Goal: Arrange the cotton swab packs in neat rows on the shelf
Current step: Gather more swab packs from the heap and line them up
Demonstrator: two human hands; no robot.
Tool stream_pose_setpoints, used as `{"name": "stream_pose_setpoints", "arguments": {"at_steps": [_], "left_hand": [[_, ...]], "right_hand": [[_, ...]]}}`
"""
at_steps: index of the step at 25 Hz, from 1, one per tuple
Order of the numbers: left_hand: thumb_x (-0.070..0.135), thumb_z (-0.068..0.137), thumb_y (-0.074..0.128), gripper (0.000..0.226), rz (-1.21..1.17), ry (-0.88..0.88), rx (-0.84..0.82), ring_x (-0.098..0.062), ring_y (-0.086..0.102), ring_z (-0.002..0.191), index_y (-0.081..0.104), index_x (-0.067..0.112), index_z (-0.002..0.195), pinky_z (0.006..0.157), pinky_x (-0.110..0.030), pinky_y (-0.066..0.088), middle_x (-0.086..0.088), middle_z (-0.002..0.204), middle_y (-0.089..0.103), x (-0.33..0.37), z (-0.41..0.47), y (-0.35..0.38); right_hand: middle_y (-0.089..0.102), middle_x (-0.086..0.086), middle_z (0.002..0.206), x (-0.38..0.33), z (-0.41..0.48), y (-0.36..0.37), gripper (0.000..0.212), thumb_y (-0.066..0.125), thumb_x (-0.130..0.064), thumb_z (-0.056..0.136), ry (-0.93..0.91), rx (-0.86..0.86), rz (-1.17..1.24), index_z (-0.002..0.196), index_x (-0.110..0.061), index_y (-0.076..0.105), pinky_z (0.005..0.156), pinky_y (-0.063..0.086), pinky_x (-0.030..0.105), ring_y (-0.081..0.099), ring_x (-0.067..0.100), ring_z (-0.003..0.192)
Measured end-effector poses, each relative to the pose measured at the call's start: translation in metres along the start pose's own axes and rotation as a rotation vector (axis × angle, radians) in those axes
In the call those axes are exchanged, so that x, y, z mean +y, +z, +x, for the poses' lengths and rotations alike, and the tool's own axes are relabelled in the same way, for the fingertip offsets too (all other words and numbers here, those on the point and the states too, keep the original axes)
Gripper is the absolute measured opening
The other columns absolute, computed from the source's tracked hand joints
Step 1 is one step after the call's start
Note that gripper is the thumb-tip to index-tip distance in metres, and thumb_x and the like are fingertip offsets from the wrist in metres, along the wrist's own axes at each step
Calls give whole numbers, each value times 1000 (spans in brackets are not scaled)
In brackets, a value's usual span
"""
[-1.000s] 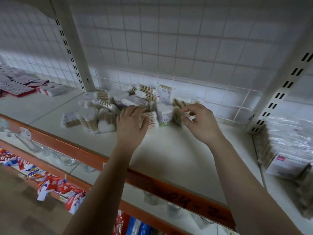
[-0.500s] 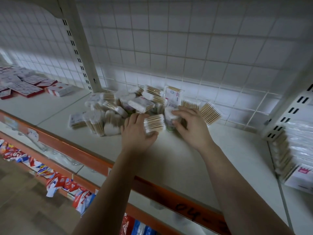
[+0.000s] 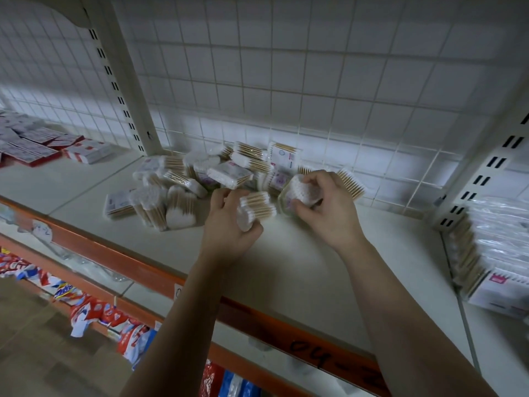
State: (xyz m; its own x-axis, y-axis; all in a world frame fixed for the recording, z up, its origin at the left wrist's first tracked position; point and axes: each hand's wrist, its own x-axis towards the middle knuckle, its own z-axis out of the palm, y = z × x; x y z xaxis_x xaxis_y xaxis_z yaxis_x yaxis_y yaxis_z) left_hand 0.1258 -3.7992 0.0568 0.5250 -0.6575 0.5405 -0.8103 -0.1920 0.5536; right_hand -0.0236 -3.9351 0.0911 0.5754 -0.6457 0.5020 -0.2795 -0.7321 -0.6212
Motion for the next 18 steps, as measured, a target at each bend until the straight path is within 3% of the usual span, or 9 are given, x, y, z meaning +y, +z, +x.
{"name": "stream_pose_setpoints", "arguments": {"at_steps": [3, 5, 8, 11, 15, 18], "left_hand": [[38, 74, 58, 43, 16, 64, -8, -15, 55, 98, 58, 20, 112, 71, -26, 46, 6, 115, 54, 9, 2, -3], [43, 80, 56, 33, 31, 78, -32, -17, 59, 94, 60, 22, 105, 69, -28, 48, 9, 110, 57, 14, 3, -5], [53, 79, 57, 38, -27, 49, -54, -15, 60, 90, 63, 21, 98, 73, -25, 46, 7, 103, 61, 24, 2, -5], [48, 73, 63, 42, -89, 50, -63, -7, 55, 91, 64, 18, 103, 76, -14, 38, 5, 105, 62, 44, 2, -2], [36, 71, 63, 48, -143, 122, -86, 4, 44, 93, 62, 14, 114, 80, 3, 28, 1, 116, 57, 84, 4, 4], [35, 78, 72, 46, -171, 148, -65, -1, 51, 74, 60, 20, 120, 72, -4, 34, 6, 113, 56, 127, 4, 13]], "right_hand": [[53, 0, 109, 0, 2, -14, 41, 75, -22, 71, 37, 24, 31, 108, -19, 58, 81, 41, 20, 51, 11, 93], [54, -2, 110, -2, 3, -23, 39, 73, -22, 72, 52, 20, 42, 108, -21, 59, 78, 39, 13, 50, 6, 91], [57, -6, 105, -4, -2, -40, 36, 72, -21, 73, 74, 21, 45, 107, -22, 60, 73, 35, 6, 50, -3, 86], [59, -8, 103, -6, -11, -66, 34, 73, -20, 73, 71, 39, 35, 106, -22, 62, 73, 36, 5, 50, -6, 89], [58, -12, 101, -7, -23, -110, 34, 74, -21, 74, 58, 112, 20, 106, -20, 63, 79, 42, 14, 50, 0, 92], [59, -11, 103, -2, -37, -150, 36, 75, -19, 73, 68, 158, -6, 107, -20, 63, 80, 42, 15, 51, 1, 92]]}}
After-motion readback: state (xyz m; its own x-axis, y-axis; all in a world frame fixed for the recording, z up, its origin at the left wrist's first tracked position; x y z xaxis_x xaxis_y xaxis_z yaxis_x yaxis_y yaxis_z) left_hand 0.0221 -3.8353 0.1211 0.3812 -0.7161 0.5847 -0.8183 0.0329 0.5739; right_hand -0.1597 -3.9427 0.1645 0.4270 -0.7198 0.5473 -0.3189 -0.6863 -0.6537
